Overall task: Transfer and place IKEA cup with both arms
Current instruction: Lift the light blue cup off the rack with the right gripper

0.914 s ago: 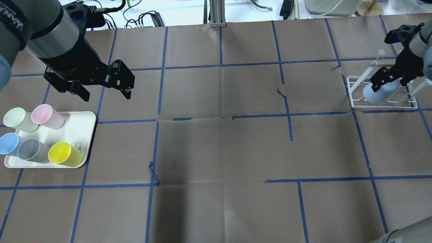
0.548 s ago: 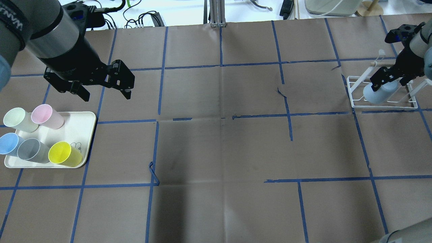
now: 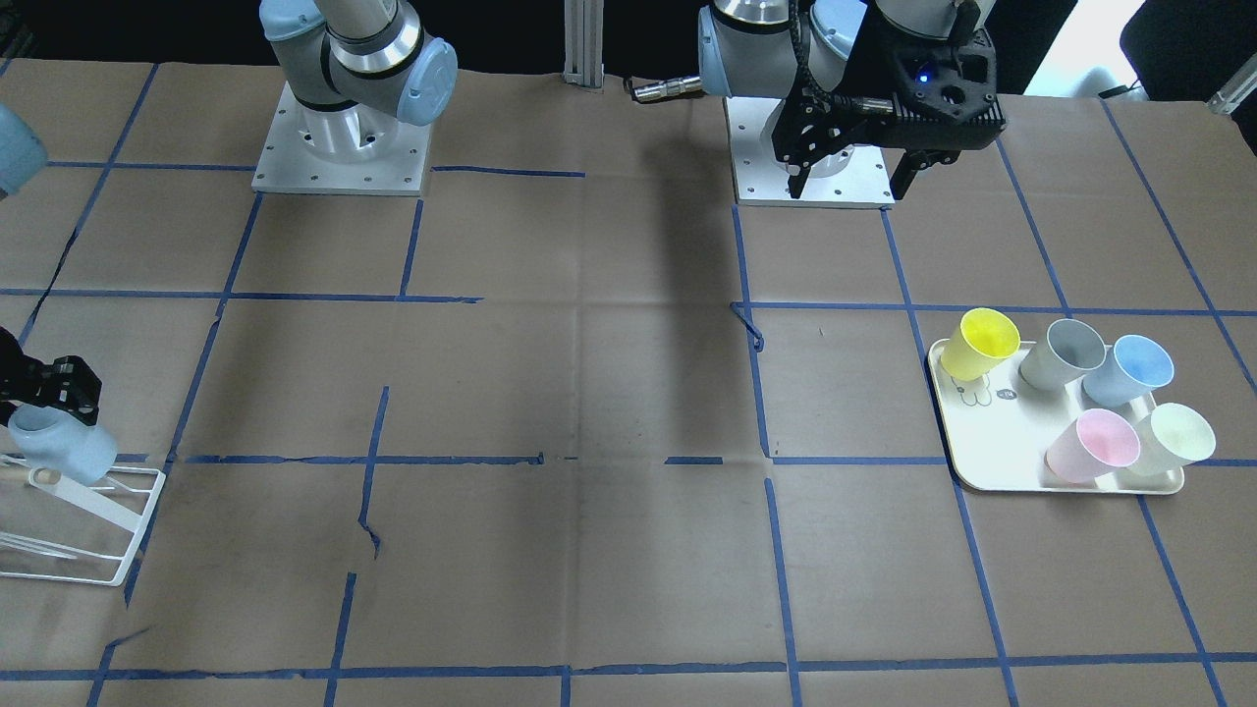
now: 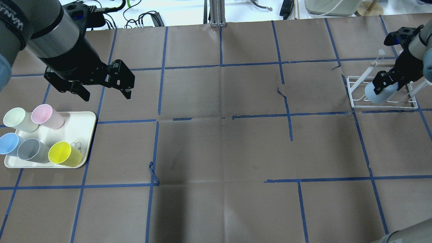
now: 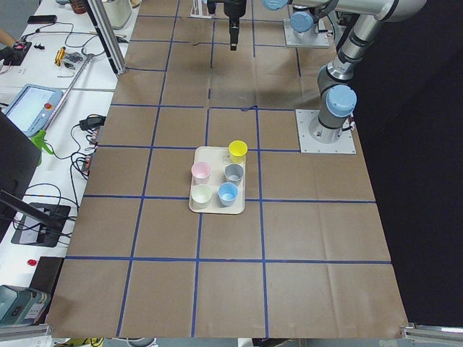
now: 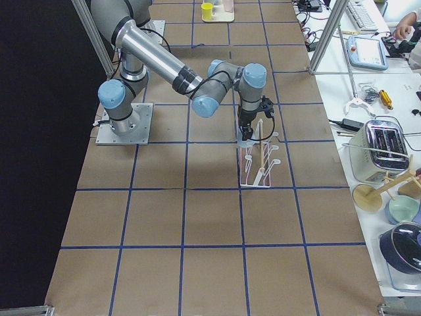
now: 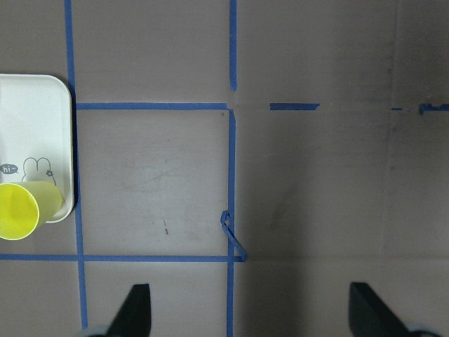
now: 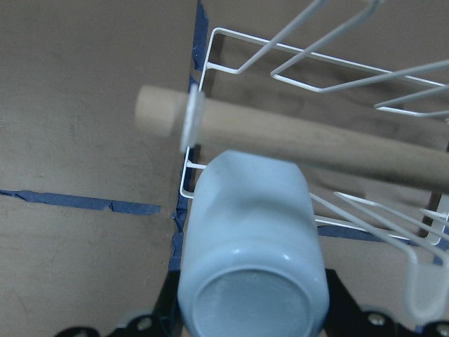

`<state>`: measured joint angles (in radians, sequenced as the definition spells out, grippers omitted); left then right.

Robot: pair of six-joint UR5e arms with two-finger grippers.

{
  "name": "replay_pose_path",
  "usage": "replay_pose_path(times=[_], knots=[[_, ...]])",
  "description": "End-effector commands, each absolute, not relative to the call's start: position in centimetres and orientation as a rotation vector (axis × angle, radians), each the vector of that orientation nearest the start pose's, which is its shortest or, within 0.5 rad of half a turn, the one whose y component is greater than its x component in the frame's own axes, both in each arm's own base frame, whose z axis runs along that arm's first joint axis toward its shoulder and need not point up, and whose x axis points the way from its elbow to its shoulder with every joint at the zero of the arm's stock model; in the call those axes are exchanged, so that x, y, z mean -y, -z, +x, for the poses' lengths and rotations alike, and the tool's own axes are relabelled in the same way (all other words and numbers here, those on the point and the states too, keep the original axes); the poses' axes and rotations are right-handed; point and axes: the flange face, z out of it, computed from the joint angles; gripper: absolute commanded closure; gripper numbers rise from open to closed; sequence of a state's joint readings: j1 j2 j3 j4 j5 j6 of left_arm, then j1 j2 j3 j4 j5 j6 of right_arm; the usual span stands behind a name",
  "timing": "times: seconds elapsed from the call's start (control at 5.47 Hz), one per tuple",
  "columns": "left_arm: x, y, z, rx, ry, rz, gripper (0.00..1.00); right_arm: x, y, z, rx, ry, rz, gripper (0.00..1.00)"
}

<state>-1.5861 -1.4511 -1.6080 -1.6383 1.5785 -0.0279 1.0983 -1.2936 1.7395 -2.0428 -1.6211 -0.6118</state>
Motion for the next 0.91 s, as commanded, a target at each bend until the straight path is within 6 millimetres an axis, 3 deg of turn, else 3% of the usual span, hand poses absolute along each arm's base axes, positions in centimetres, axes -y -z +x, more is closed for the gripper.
replay_pose_path(times=[0.0, 0.73], knots=[[43.9, -51.9, -13.9, -3.134, 0.024, -0.022, 0.01, 56.9, -32.0, -14.6, -3.199, 0.031, -0.219, 0.45], [44.1, -51.9, -13.8, -3.131, 0.024, 0.002, 0.02, 54.1, -41.9, -12.8, -3.203, 0.069, -0.234, 0.44]])
